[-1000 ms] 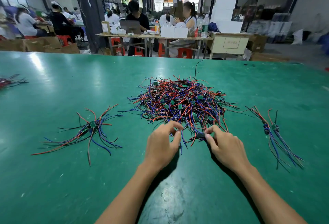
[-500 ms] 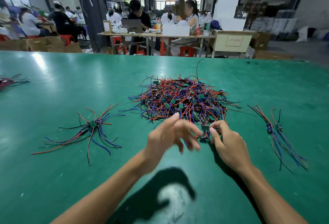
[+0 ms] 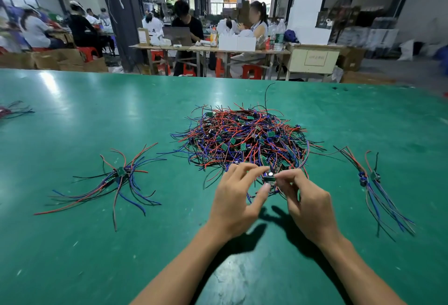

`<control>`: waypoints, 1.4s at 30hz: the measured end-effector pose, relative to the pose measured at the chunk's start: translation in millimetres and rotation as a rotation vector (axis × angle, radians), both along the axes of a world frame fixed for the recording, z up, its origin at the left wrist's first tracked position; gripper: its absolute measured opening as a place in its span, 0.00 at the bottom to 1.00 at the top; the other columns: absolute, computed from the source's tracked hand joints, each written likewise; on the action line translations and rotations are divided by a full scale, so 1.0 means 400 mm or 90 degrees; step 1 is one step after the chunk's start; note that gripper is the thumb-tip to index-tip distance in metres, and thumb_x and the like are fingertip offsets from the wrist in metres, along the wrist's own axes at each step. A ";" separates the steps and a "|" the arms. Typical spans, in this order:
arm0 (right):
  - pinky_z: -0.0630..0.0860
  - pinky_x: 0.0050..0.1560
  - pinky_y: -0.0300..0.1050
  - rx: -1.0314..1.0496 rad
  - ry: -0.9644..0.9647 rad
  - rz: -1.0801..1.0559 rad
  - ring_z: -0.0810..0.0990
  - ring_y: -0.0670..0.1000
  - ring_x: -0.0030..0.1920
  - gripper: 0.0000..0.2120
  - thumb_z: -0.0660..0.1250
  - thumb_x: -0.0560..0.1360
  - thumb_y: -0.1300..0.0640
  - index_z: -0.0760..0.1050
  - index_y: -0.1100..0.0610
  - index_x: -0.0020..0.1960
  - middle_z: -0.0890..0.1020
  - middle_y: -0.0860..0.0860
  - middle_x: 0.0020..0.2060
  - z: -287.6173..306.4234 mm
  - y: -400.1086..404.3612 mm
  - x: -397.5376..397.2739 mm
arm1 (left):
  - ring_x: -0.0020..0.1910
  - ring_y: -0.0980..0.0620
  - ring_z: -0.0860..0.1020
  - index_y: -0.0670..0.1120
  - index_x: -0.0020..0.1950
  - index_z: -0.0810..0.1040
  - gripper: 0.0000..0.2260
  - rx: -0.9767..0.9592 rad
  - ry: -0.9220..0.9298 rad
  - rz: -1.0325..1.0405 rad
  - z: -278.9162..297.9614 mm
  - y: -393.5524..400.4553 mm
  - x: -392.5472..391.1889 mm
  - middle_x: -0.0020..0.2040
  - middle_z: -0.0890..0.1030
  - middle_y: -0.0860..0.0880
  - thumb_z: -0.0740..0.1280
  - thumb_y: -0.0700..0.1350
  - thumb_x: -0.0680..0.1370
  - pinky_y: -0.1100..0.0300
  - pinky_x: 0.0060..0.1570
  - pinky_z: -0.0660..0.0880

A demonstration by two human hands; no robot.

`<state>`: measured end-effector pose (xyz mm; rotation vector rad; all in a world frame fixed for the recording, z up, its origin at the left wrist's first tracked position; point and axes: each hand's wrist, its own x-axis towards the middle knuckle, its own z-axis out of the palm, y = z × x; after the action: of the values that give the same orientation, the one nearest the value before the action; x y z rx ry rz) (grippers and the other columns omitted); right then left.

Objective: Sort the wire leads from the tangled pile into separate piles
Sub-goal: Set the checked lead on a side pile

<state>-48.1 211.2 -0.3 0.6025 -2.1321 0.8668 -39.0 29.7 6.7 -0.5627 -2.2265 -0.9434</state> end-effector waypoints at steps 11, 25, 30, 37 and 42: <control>0.77 0.37 0.37 -0.415 -0.272 0.158 0.82 0.47 0.37 0.10 0.70 0.77 0.56 0.79 0.46 0.57 0.87 0.50 0.46 0.021 -0.043 0.016 | 0.46 0.48 0.80 0.43 0.49 0.85 0.07 0.031 0.171 0.026 -0.007 -0.022 -0.013 0.48 0.84 0.51 0.78 0.42 0.73 0.52 0.48 0.77; 0.71 0.55 0.49 0.197 -0.240 -0.057 0.71 0.48 0.52 0.14 0.67 0.79 0.50 0.78 0.41 0.64 0.72 0.45 0.48 -0.013 -0.024 -0.014 | 0.52 0.40 0.75 0.46 0.50 0.85 0.11 0.236 0.040 0.647 0.025 -0.380 -0.031 0.52 0.84 0.45 0.78 0.49 0.71 0.49 0.50 0.71; 0.71 0.49 0.49 0.231 -0.214 -0.088 0.70 0.51 0.50 0.04 0.70 0.77 0.46 0.80 0.43 0.51 0.69 0.47 0.45 -0.004 -0.034 -0.009 | 0.63 0.37 0.67 0.51 0.59 0.82 0.21 0.280 -0.234 0.743 -0.001 -0.389 -0.031 0.63 0.75 0.42 0.78 0.41 0.67 0.48 0.58 0.65; 0.71 0.50 0.40 -0.077 -0.132 0.056 0.76 0.47 0.49 0.03 0.72 0.77 0.55 0.82 0.48 0.48 0.79 0.43 0.46 0.032 -0.033 0.005 | 0.55 0.48 0.73 0.51 0.53 0.83 0.14 0.085 0.032 0.276 0.062 -0.193 -0.025 0.52 0.82 0.52 0.74 0.38 0.71 0.52 0.58 0.69; 0.79 0.40 0.36 -0.574 -0.255 0.221 0.79 0.44 0.34 0.05 0.64 0.79 0.55 0.75 0.56 0.48 0.81 0.46 0.37 0.089 -0.025 0.020 | 0.65 0.59 0.71 0.54 0.69 0.76 0.21 -0.019 -0.075 -0.064 0.042 -0.049 0.014 0.64 0.78 0.59 0.71 0.50 0.75 0.59 0.67 0.65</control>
<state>-40.1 201.3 35.4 0.3236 -1.6897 2.1097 -33.4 10.2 23.5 -0.6538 -2.3396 -1.0191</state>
